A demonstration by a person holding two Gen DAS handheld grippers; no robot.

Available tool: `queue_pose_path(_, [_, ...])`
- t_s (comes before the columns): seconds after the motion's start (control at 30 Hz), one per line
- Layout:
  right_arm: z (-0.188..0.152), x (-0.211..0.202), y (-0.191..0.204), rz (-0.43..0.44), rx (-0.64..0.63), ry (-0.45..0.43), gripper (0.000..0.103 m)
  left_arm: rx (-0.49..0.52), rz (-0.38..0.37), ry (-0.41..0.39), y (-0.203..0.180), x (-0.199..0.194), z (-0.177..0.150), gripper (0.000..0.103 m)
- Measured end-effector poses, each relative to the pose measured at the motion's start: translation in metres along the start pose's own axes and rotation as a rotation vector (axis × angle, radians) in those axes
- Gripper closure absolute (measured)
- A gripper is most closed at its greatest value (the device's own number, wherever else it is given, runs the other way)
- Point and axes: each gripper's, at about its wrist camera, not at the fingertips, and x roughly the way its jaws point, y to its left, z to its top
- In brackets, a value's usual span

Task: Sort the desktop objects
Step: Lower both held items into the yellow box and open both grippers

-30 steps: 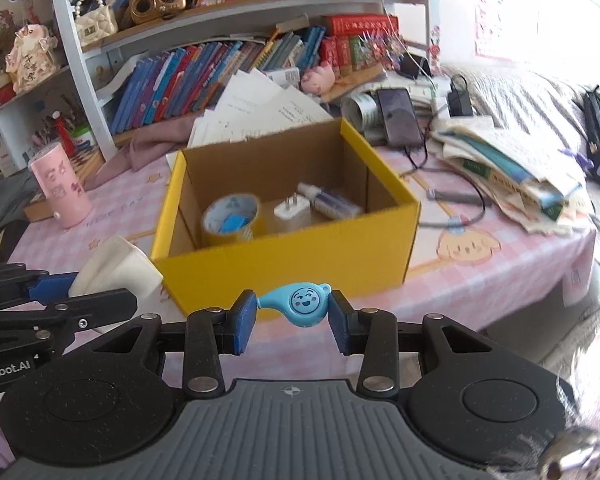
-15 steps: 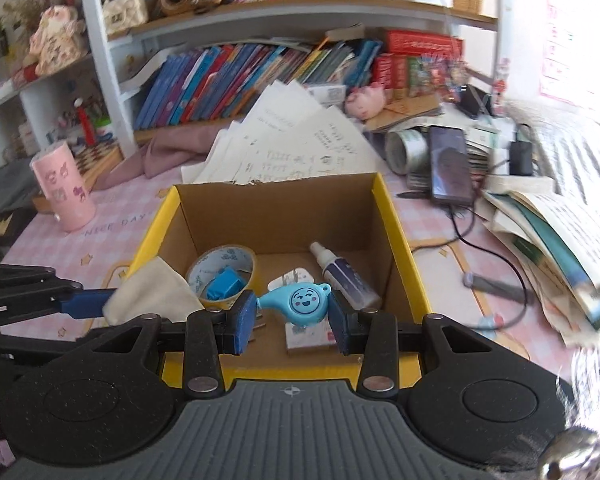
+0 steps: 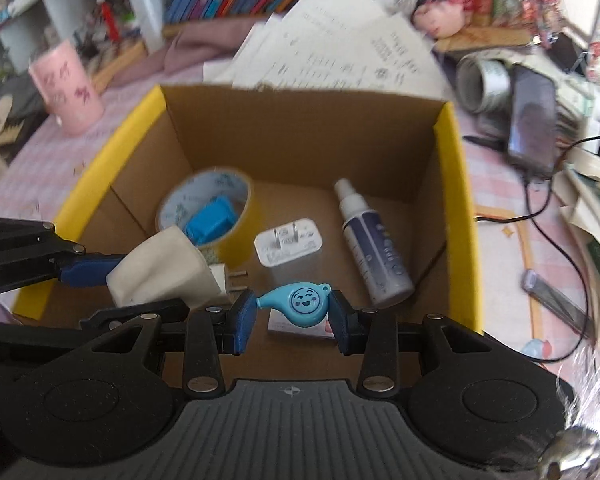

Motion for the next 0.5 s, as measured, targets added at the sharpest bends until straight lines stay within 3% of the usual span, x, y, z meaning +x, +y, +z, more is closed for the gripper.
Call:
queue_pose_path(0.17, [0.004,0.017,-0.006,0.013,-0.022,0.061,0.066,-0.045,-0.012,0.022,0.001,0.003,0.001,0.071])
queue_pose_path(0.33, [0.006,0.019,-0.009,0.040,-0.040,0.065,0.066,-0.076,-0.016,0.033,-0.001,0.004,0.003,0.070])
queue_pose_path(0.5, [0.008,0.016,-0.012,0.068,-0.048,0.054,0.065,-0.076,0.036,0.026,-0.008,0.000,0.001,0.065])
